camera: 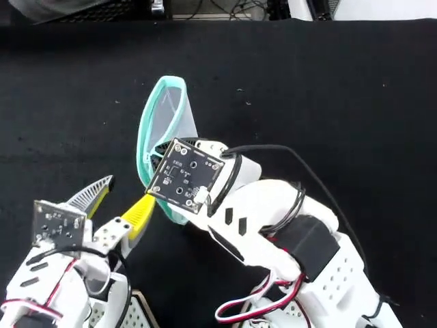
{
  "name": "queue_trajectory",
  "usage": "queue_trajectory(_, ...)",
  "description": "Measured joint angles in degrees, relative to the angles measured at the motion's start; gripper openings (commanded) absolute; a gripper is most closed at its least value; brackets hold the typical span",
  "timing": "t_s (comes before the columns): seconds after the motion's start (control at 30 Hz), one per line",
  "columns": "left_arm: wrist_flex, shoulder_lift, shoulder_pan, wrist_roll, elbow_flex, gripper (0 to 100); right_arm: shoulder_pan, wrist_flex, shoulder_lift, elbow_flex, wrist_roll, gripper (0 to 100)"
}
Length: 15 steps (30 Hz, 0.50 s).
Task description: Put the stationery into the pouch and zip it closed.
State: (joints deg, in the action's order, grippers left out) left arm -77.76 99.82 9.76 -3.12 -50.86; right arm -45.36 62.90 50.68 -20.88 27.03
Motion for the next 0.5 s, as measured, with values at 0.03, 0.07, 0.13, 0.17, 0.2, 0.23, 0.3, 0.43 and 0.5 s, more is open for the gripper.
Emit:
queue_trajectory(0.03,0.8,0.0,0.0,0.1,-0.6,26,0.0,0.0,0.0,0.0,0.0,1.2)
queue_trajectory(0.07,1.7,0.0,0.0,0.1,-1.3,26,0.1,0.0,0.0,0.0,0.0,1.2)
queue_trajectory(0.13,3.6,0.0,0.0,0.1,-2.8,26,0.0,0.0,0.0,0.0,0.0,1.2)
queue_trajectory(0.17,4.7,0.0,0.0,0.1,-3.7,26,0.0,0.0,0.0,0.0,0.0,1.2)
queue_trajectory(0.2,5.8,0.0,0.0,0.1,-4.7,26,0.0,0.0,0.0,0.0,0.0,1.2)
queue_trajectory(0.23,6.9,0.0,0.1,0.1,-6.0,26,0.1,0.0,0.0,0.0,0.0,1.2)
queue_trajectory(0.3,9.8,0.0,0.4,0.1,-8.9,26,0.0,0.0,0.0,0.0,0.0,1.2)
queue_trajectory(0.43,13.7,-0.1,0.4,0.1,-10.8,26,0.0,0.0,0.0,0.0,0.0,1.2)
queue_trajectory(0.5,14.1,-0.1,0.4,0.1,-10.8,23,0.0,0.1,0.0,0.0,0.0,1.2)
